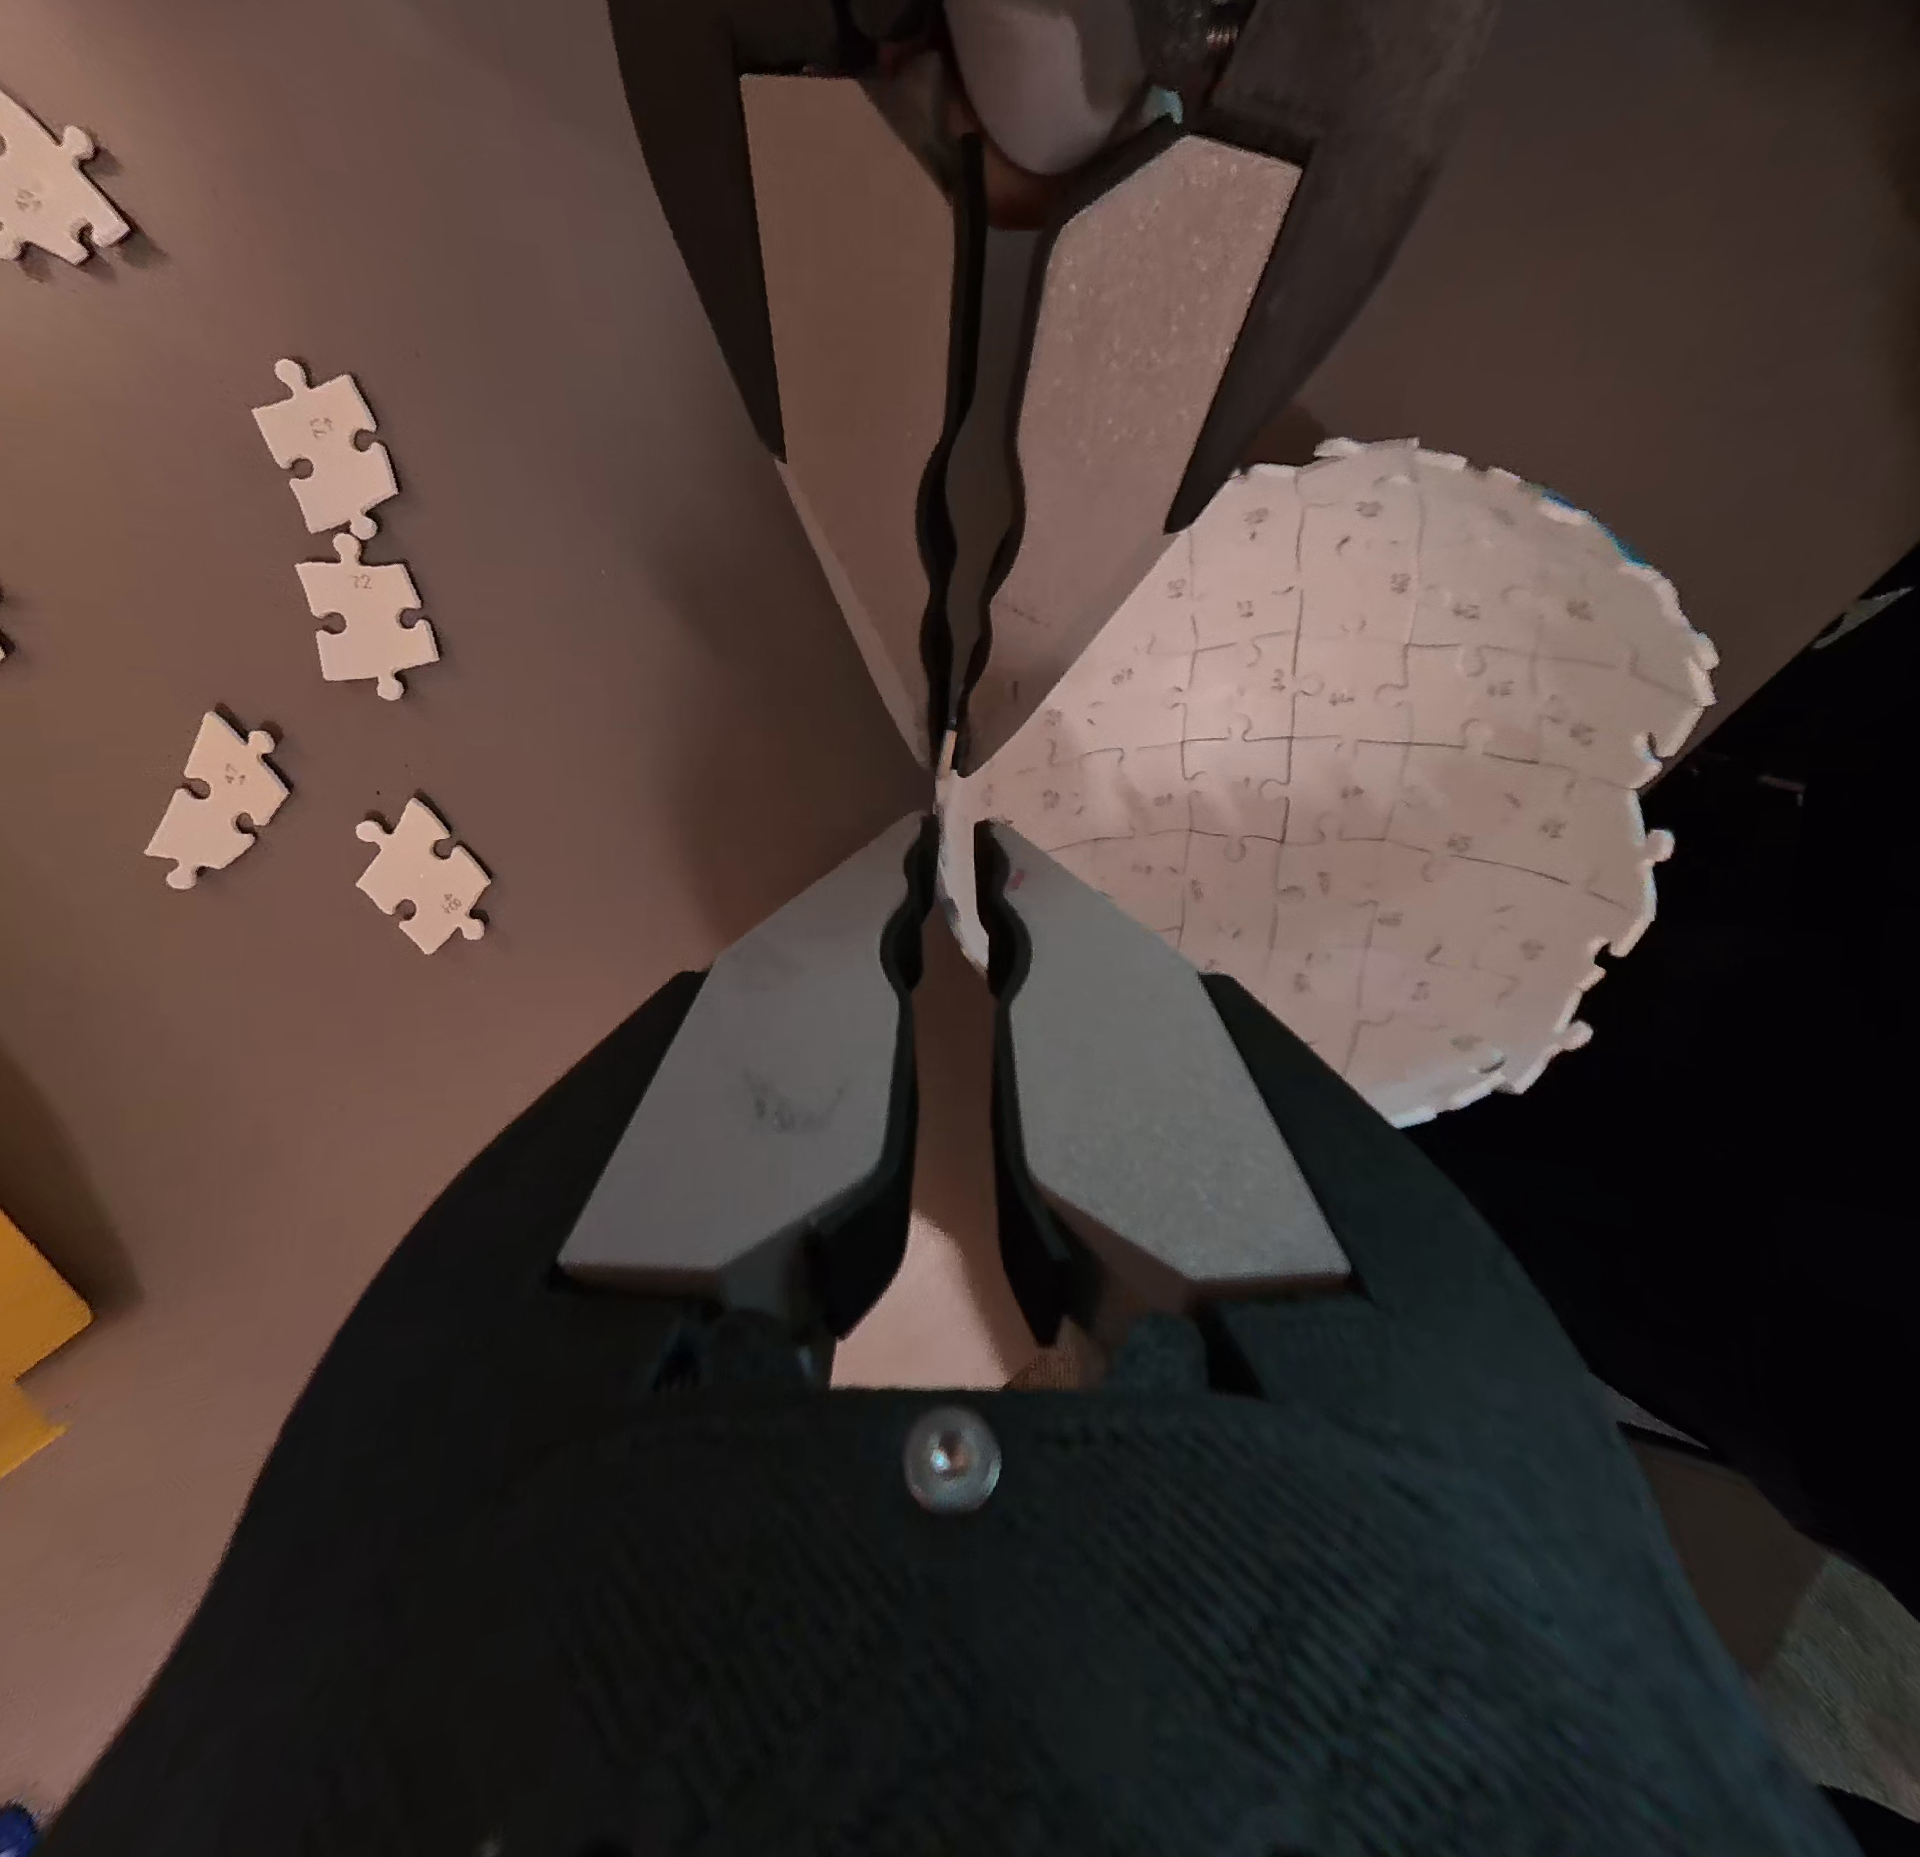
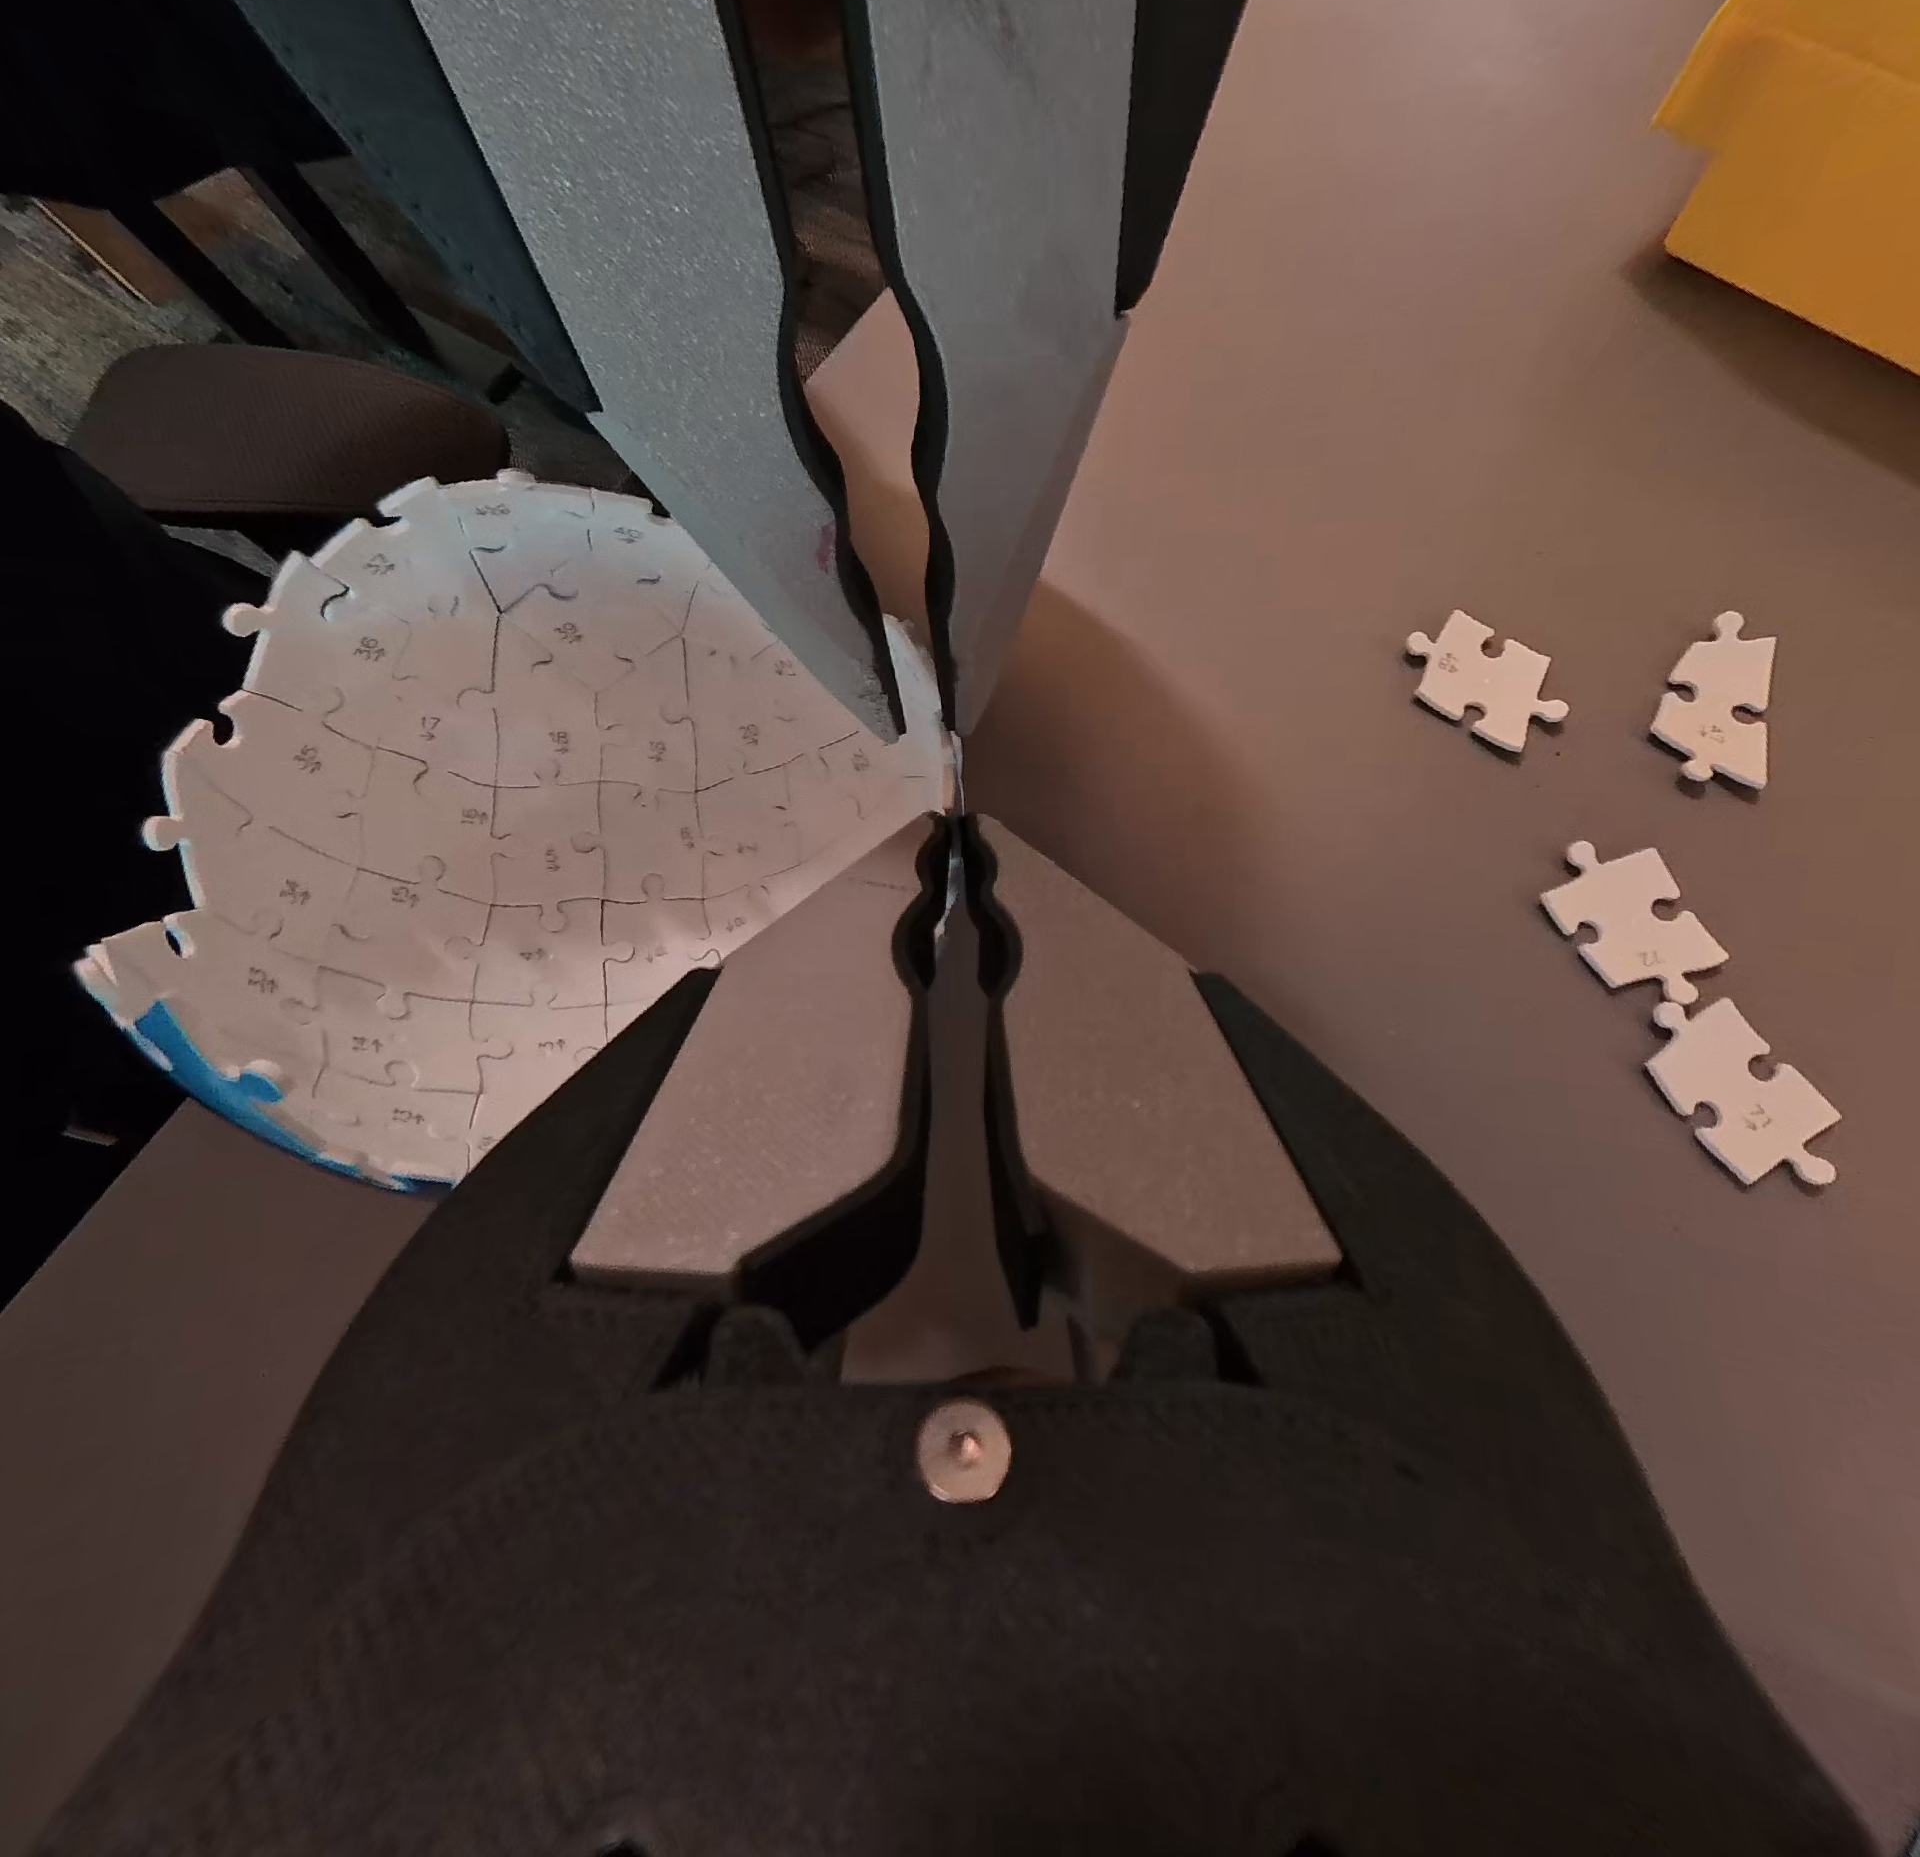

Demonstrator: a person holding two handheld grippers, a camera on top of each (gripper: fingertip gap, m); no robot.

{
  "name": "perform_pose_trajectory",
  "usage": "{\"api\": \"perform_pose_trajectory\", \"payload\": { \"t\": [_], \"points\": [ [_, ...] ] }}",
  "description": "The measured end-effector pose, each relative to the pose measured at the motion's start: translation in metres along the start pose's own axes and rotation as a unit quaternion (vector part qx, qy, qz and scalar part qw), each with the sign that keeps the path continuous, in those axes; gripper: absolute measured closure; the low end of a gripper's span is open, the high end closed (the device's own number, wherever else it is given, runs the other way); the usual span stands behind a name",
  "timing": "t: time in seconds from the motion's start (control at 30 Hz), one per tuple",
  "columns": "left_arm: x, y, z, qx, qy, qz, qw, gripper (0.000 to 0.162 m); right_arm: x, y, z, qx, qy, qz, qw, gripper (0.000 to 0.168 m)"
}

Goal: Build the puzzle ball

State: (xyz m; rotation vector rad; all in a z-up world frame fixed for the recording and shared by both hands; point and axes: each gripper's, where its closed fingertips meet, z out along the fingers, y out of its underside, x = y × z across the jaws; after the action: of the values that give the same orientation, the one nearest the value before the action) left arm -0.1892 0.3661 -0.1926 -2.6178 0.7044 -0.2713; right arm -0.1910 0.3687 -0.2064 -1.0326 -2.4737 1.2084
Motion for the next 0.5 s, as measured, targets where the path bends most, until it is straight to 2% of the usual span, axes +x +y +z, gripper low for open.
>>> {"api": "perform_pose_trajectory", "payload": {
  "t": [0.5],
  "points": [
    [-0.0073, 0.0, -0.0055, 0.01, 0.002, -0.017, 1.0, 0.157, 0.0037, -0.0056, -0.0062, 0.021, 0.014, -0.006, 1.0, 0.168]
  ]
}}
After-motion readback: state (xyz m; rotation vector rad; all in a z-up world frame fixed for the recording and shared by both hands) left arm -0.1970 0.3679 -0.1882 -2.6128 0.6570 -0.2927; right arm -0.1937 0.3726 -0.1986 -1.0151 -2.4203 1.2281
